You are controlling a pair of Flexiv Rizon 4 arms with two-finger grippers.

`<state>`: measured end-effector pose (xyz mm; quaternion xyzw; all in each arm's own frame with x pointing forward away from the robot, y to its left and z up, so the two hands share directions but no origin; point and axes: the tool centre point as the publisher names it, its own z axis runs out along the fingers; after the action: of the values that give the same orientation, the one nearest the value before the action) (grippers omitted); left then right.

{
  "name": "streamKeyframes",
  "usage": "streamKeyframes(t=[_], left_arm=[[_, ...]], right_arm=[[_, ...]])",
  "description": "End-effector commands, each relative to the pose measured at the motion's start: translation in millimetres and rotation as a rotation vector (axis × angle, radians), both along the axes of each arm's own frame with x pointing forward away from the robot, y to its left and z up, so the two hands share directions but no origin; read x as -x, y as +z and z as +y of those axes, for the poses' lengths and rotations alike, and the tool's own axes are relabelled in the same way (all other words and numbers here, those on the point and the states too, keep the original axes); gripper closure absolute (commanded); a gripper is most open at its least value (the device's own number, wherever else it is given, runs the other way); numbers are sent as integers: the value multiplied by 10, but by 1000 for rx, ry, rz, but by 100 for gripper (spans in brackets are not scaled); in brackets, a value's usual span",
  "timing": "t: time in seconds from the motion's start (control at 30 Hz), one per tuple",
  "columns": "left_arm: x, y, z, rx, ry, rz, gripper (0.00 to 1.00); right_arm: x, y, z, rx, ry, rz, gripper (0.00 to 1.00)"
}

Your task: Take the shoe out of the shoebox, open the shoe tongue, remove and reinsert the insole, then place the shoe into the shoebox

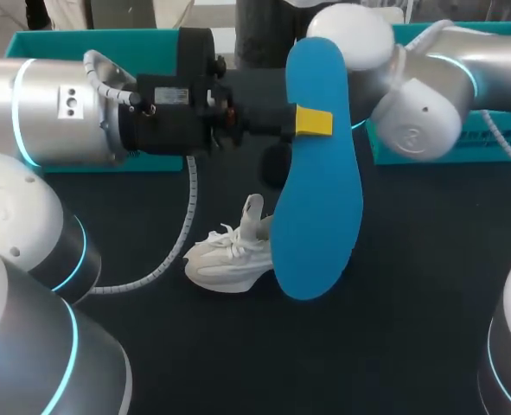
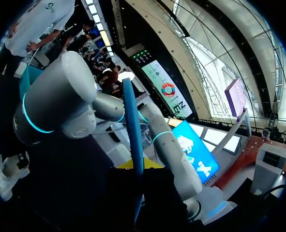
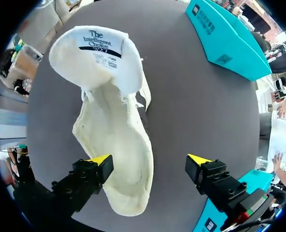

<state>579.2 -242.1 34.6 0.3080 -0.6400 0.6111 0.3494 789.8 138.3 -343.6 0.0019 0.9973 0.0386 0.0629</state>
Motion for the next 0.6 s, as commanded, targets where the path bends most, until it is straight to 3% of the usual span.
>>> streamKeyframes(t=[0.03, 0.2, 0.27, 0.37, 0.53, 0.6], left_arm=[[27, 1, 2, 1, 4, 0, 100], [27, 1, 2, 1, 4, 0, 100], [27, 1, 2, 1, 4, 0, 100], [27, 1, 2, 1, 4, 0, 100], [27, 1, 2, 1, 4, 0, 100], [27, 1, 2, 1, 4, 0, 100]], right_arm=[[-87, -271, 178, 15, 9, 1, 11], [-136, -377, 208, 24, 12, 12, 17], [-142, -412, 235, 22, 17, 20, 34], [-136, -471, 272, 32, 26, 34, 35], [-91, -497, 263, 38, 14, 55, 71], [-47, -491, 251, 44, 0, 67, 100]])
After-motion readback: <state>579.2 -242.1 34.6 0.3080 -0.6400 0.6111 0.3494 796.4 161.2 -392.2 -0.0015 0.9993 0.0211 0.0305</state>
